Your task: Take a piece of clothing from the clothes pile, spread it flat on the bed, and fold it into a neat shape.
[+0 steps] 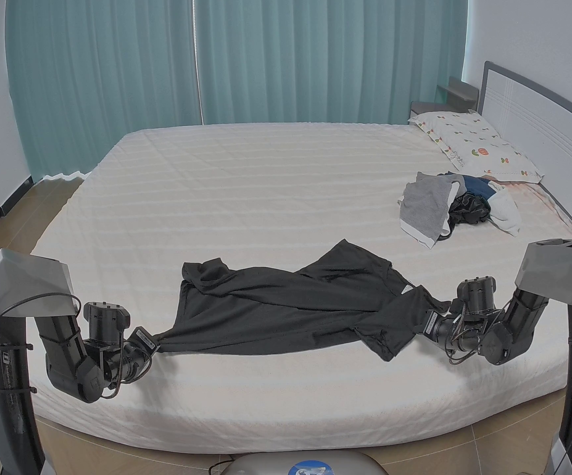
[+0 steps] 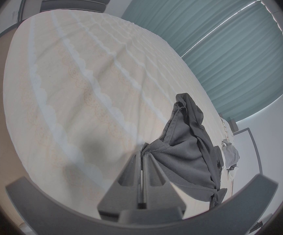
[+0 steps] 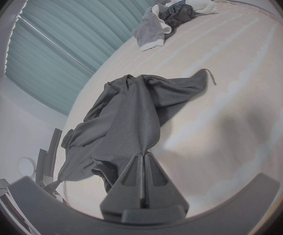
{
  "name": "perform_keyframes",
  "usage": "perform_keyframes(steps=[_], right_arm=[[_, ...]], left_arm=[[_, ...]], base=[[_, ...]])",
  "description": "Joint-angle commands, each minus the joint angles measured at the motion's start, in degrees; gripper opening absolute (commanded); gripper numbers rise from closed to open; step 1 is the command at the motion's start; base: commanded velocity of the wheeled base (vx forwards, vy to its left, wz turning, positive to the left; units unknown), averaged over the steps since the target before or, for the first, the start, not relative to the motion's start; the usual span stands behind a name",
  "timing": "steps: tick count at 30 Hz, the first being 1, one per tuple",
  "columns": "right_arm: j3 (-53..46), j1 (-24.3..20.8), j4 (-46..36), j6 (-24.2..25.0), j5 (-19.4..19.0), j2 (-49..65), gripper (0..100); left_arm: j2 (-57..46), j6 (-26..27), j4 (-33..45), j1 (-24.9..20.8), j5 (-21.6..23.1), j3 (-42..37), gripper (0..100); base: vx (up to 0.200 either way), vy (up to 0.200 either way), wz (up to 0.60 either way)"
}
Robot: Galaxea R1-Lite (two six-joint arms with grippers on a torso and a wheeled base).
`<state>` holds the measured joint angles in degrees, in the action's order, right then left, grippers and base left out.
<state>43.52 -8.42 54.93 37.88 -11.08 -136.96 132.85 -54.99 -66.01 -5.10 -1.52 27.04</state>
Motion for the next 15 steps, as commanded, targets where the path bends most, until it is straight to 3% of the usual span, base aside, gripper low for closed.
perform_keyframes(steps=[1,5,11,15], right_arm=[[-5.7,2.8,-4.9,-1.8,-0.6,9.0,0],[-8.2,3.9,-7.1,-1.9,-1.7,12.4,0],[-14.8,3.9,-9.8,-5.9,-2.3,17.7,0],[-16.3,3.9,-14.8,-6.9,-2.2,20.2,0]], left_arm=[[-1.3,0.4,-0.2,0.4,0.0,-1.6,0],[-3.7,3.1,-0.1,0.3,0.1,-4.0,0],[-6.2,13.3,0.3,0.3,-0.1,-9.5,0],[-8.0,15.7,1.7,0.3,-0.8,-11.2,0]], base=[[0.0,0.0,0.0],[0.0,0.0,0.0],[0.0,0.0,0.0],[0.0,0.0,0.0]])
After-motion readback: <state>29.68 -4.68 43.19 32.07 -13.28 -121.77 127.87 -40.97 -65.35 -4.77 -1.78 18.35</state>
